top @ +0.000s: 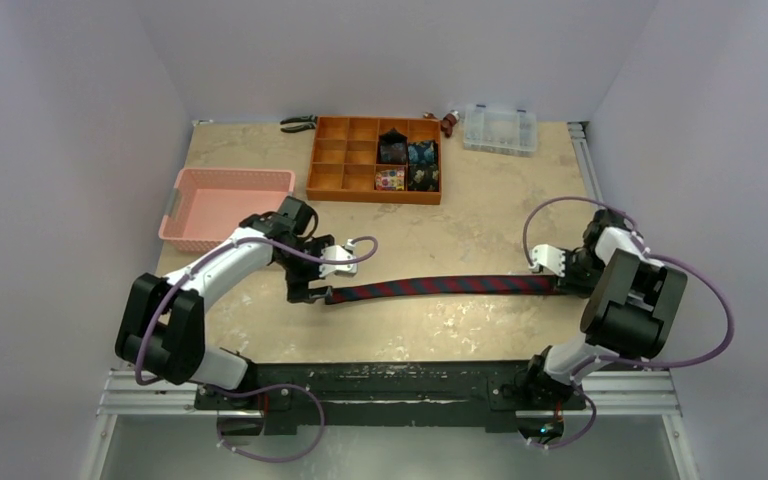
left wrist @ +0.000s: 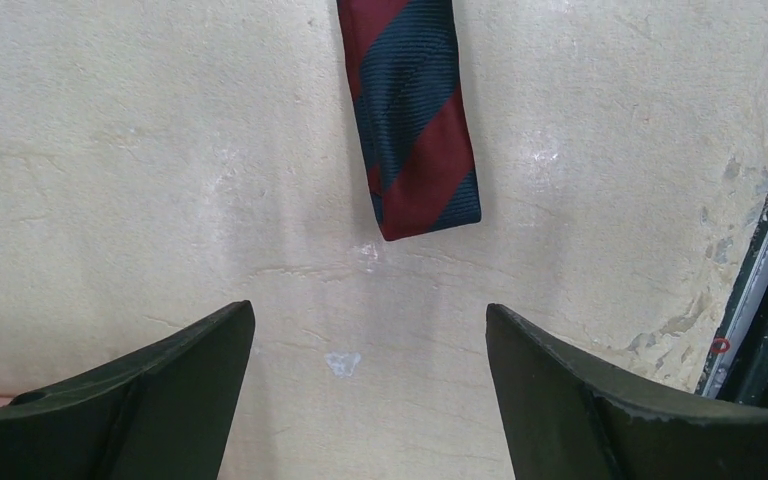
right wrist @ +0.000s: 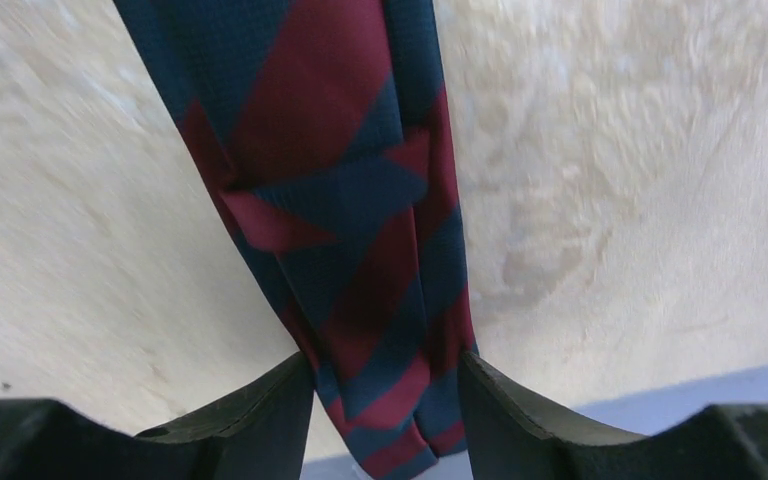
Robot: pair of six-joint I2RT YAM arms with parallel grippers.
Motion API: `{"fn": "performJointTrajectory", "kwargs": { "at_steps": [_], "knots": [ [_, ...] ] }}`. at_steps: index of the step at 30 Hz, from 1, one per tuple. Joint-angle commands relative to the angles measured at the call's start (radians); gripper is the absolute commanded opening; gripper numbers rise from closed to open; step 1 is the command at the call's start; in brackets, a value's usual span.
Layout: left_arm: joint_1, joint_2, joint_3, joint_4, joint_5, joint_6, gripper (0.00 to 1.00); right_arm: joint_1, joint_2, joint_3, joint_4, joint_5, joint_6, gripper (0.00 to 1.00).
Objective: Roll the ties
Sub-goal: Flatten out the tie at the center of the board.
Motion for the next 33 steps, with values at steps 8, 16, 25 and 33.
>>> {"fn": "performJointTrajectory", "kwargs": {
  "at_steps": [8, 16, 25, 33],
  "knots": [
    [-0.005, -0.04, 0.042, 0.027, 0.11, -0.003, 0.88, -0.066, 0.0, 0.09, -0.047, 0.048, -0.1, 0.59],
    [-0.005, -0.043, 0.046, 0.007, 0.109, 0.012, 0.88, 0.054, -0.147, 0.08, -0.254, -0.101, -0.025, 0.78],
    [-0.005, -0.049, 0.028, 0.018, 0.127, -0.005, 0.88, 0.325, -0.061, 0.069, -0.143, -0.146, 0.248, 0.74],
    [-0.024, -0.042, 0.038, 0.031, 0.183, -0.029, 0.87, 0.357, 0.026, 0.043, -0.105, -0.099, 0.223, 0.56]
  ]
}}
